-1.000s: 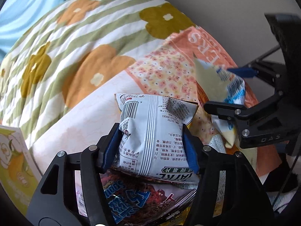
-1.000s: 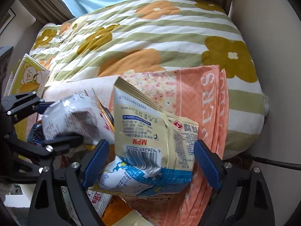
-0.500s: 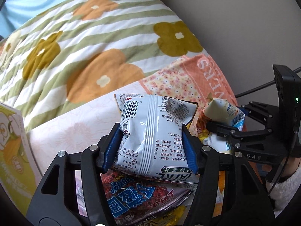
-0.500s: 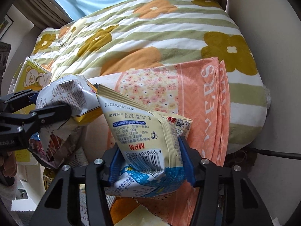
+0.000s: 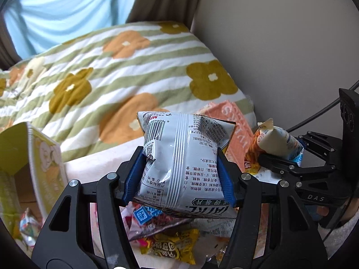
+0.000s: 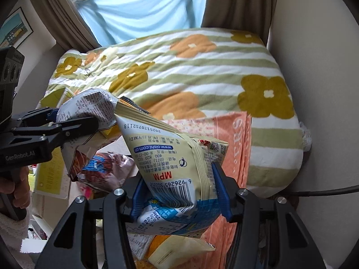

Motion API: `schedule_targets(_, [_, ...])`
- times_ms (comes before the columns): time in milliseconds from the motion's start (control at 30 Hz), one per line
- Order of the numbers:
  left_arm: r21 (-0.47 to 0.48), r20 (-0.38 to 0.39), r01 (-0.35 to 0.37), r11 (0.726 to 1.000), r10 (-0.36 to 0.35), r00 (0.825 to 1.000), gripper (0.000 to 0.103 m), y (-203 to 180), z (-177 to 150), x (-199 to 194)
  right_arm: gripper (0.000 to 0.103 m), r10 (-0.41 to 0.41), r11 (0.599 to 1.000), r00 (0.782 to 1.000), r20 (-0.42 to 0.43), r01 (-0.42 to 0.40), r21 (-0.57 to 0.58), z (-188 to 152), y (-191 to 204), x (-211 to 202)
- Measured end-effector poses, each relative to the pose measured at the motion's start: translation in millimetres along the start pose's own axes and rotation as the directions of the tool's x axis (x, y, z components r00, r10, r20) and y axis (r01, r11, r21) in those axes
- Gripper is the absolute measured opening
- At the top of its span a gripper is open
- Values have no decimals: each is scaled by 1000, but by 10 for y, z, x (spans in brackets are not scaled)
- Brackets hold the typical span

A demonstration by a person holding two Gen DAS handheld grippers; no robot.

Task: Organize snacks
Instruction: 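Carry both bags over the yellow box and release them inside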

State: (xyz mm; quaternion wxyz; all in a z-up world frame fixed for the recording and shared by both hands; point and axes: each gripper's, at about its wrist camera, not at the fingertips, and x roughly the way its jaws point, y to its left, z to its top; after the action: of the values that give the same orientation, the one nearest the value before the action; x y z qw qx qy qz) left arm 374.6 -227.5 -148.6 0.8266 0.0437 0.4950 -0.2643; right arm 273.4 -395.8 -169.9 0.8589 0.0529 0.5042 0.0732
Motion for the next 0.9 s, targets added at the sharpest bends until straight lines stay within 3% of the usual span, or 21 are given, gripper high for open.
schedule_targets(200, [-44,96,-65,997,69,993,57,83,-72,-581,50,19,995,998,65,-13,-101,110,349,-432])
schedule_targets(367, [-117,154,-121,986,138,978,57,386,-239,-1059,50,69,982,991,113,-47,-186,226,743,-635])
schedule_targets(667, [-219,184,-198,955,240,953,57,1345,-509,-1587,50,190,949,972,141,-145,-281,495,1755,-497])
schedule_targets(900, [-248,124,-251,936,288,950,57,2335,-726,-1655,50,217,948,968,124,-178,-264,658,2511,-134])
